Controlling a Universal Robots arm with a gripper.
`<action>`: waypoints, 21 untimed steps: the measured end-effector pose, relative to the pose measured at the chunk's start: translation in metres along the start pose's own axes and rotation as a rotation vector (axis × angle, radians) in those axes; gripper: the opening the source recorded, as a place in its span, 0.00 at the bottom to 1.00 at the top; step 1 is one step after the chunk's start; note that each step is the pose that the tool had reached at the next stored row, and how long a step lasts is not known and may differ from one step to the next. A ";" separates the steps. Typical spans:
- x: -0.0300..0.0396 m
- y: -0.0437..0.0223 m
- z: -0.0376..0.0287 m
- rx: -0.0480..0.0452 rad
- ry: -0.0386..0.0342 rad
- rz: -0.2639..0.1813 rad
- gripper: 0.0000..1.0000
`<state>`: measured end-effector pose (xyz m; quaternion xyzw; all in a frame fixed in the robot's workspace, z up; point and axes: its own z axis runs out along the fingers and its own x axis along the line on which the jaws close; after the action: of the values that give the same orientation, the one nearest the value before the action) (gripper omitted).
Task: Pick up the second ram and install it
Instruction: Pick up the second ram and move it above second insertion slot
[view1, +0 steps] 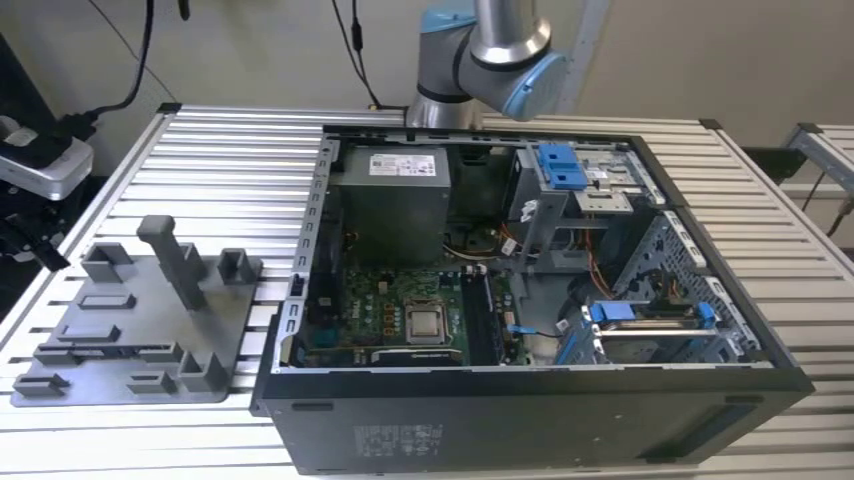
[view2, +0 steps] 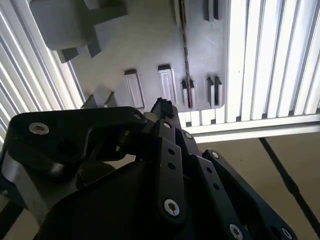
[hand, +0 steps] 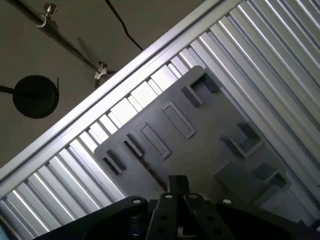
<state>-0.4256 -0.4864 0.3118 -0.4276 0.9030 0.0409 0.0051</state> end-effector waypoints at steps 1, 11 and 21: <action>0.0000 0.0000 0.0000 -0.0006 0.0010 -0.016 0.11; 0.0000 -0.0001 0.0009 -0.0077 0.0063 -0.130 0.11; 0.0001 -0.0001 0.0010 -0.0128 0.0085 -0.199 0.11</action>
<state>-0.4255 -0.4865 0.3109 -0.5152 0.8559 0.0442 0.0025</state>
